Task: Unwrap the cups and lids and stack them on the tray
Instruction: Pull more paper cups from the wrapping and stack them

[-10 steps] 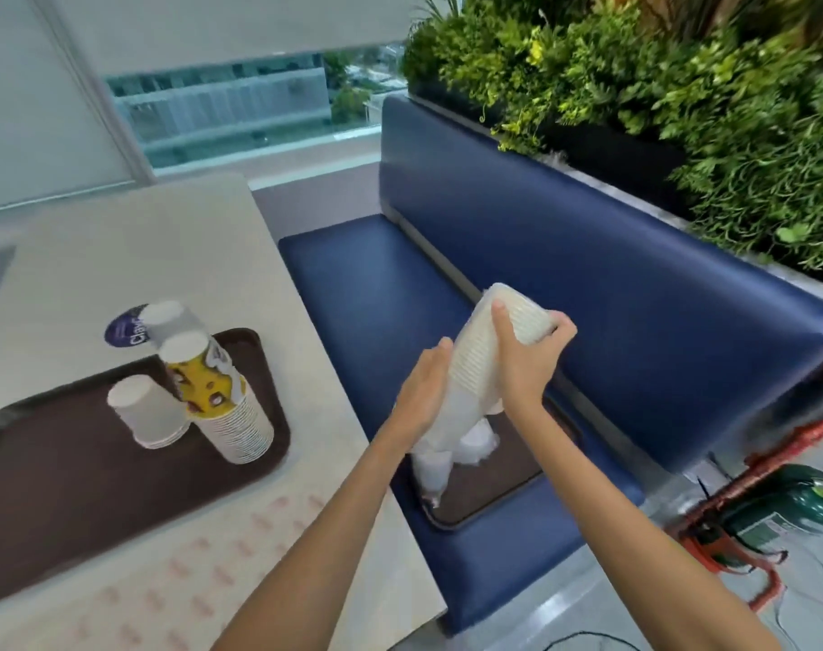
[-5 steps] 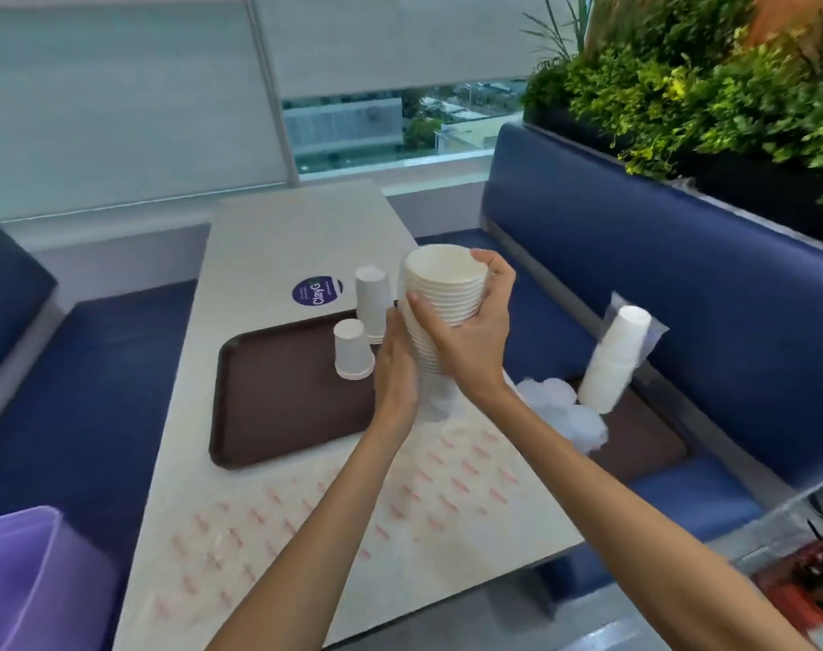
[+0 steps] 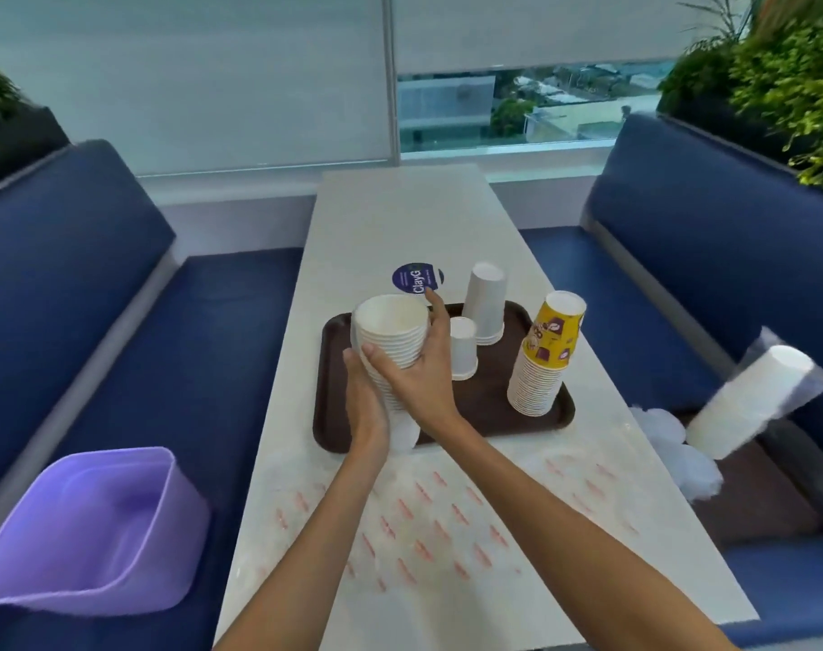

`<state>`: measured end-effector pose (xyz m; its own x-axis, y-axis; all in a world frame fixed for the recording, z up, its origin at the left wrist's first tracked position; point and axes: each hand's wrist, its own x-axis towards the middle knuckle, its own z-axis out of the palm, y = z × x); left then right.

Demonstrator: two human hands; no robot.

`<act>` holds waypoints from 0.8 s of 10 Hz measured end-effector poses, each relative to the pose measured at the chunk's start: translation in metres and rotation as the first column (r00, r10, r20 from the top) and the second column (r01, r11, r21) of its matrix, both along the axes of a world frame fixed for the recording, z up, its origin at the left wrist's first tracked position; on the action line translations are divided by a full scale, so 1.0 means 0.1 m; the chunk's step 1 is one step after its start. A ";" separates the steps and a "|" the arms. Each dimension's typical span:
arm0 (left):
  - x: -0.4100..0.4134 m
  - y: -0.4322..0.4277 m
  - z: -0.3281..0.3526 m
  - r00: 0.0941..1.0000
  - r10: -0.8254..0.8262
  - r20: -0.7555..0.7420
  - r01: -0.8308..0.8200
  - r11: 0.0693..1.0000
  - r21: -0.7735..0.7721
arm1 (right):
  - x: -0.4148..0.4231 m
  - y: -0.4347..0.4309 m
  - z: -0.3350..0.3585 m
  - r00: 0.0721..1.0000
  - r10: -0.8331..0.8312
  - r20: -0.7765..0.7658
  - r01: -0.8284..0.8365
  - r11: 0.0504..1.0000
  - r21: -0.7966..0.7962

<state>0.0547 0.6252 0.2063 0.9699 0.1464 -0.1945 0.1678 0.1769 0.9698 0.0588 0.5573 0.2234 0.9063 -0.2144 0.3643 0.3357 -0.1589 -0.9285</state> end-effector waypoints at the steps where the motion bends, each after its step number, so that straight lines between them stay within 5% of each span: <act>1: 0.17 0.08 -0.14 0.994 0.104 -0.028 -0.105 0.993 -0.052 | 0.15 0.16 -0.04 0.995 0.034 -0.098 -0.016 0.983 0.182; 3: 0.47 0.13 -0.28 0.964 0.243 -0.109 -0.255 0.961 -0.106 | 0.56 0.30 -0.18 0.909 0.172 -0.380 0.057 0.851 0.521; 8: 1.05 0.27 -0.54 0.940 0.297 -0.165 -0.320 0.938 -0.132 | 1.14 0.29 -0.34 0.854 0.230 -0.467 0.033 0.871 0.489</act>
